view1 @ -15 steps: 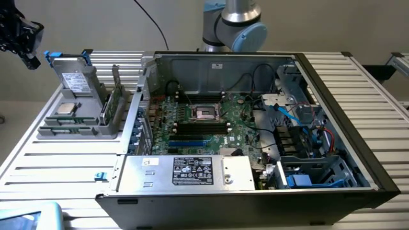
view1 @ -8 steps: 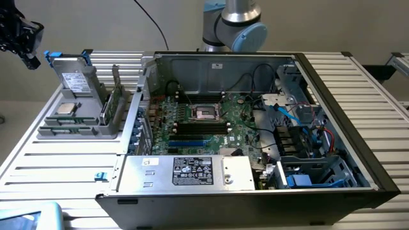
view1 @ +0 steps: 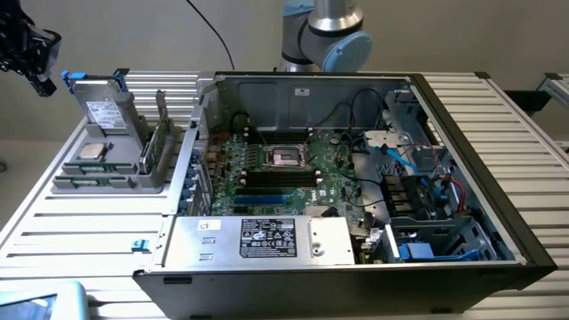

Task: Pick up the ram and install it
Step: 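Pick up the ram and move it above insertion slot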

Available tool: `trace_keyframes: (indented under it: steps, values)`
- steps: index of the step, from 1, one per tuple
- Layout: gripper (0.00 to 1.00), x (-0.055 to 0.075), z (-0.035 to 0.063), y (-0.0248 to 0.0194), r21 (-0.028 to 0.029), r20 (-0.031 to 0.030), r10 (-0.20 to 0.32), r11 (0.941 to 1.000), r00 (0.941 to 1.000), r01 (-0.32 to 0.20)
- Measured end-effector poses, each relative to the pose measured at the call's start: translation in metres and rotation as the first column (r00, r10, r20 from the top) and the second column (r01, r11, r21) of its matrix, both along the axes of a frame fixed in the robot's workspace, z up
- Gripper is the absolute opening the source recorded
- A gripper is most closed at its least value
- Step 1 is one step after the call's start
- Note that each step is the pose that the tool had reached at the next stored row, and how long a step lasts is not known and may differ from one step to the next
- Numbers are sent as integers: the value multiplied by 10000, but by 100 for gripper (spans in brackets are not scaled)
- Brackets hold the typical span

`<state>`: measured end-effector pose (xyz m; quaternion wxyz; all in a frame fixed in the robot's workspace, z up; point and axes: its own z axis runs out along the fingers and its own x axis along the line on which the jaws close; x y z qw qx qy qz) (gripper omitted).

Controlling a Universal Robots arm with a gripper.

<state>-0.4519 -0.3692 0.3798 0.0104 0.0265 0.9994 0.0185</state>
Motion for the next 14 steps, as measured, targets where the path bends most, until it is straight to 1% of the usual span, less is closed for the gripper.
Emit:
trace_keyframes:
  steps: [4, 6, 8, 11, 14]
  values:
    - [11, -1, 0, 0, -7, 1, 116, 9999, 9999, -116]
    - [11, -2, 0, 0, -9, -1, 392, 9992, 9992, -392]
    - [11, -3, -1, 1, -8, 0, 754, 9972, 9972, -754]
    - [11, -3, -3, 0, -8, 2, 1304, 9915, 9915, -1304]
    - [11, -3, -4, 0, -8, 2, 1846, 9828, 9828, -1846]
